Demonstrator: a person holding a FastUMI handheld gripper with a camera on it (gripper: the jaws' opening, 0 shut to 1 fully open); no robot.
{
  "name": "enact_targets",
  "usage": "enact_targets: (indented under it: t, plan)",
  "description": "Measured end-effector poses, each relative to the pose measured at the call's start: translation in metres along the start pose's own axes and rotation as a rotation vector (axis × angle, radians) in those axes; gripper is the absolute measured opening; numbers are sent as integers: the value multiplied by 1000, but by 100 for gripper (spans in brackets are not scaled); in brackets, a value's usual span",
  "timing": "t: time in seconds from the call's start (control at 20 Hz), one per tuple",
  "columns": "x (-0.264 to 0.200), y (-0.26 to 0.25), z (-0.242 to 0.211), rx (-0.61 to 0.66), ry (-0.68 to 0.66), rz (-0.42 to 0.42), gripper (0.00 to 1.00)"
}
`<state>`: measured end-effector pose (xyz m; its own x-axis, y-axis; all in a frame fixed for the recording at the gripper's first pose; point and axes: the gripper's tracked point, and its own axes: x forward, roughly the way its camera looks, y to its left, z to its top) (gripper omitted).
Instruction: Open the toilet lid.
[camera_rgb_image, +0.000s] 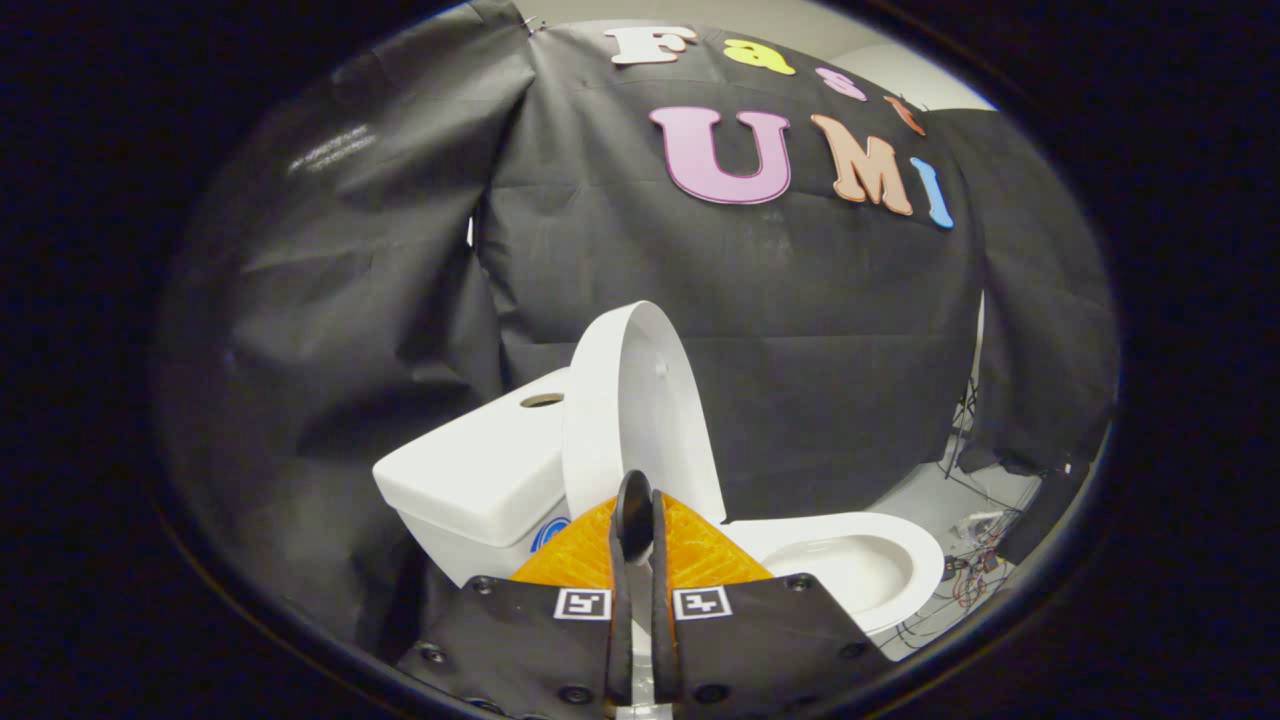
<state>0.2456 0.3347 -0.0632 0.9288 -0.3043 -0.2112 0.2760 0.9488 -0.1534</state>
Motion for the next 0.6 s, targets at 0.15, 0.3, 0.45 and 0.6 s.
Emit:
enact_targets:
  t: [0.15,0.3,0.45,0.6]
  plan:
    - [1,-1,-2,23,-4,-17,8]
    - [1,3,0,54,-5,-13,14]
    - [1,4,-7,91,16,-4,20]
    - [-10,15,0,124,0,61,28]
